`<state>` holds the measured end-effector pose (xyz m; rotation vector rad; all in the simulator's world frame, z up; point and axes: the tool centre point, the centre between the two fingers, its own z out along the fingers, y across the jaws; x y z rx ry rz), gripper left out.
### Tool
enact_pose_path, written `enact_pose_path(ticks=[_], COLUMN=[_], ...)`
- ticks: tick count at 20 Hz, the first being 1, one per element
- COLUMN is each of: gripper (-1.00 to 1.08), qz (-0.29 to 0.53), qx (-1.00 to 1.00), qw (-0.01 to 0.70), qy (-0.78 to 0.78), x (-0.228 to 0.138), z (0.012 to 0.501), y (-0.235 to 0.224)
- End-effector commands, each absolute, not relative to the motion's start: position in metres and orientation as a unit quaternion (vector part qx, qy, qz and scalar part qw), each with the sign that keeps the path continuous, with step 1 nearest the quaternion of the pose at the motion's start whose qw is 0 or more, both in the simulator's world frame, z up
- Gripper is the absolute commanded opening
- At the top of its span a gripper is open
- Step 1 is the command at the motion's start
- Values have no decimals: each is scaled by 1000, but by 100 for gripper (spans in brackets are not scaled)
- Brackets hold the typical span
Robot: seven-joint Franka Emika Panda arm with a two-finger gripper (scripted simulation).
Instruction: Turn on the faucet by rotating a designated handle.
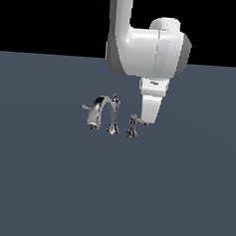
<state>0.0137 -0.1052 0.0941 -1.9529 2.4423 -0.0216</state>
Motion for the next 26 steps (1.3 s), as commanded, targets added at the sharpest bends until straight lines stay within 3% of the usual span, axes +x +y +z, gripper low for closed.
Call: enact_pose_path(ticks=[1, 8, 18, 19, 20, 26], gripper=[-100, -100, -100, -100, -100, -100], qz=[-1, -2, 0, 0, -4, -2], qx=[-624, -618, -622, -622, -607, -615], qw=[2, 0, 0, 0, -2, -1], qy=[781, 786, 783, 783, 795, 789], x=[-1, -14, -26, -26, -27, -11], z=[94, 94, 94, 94, 94, 94], y=[-101, -103, -46, -46, -74, -39])
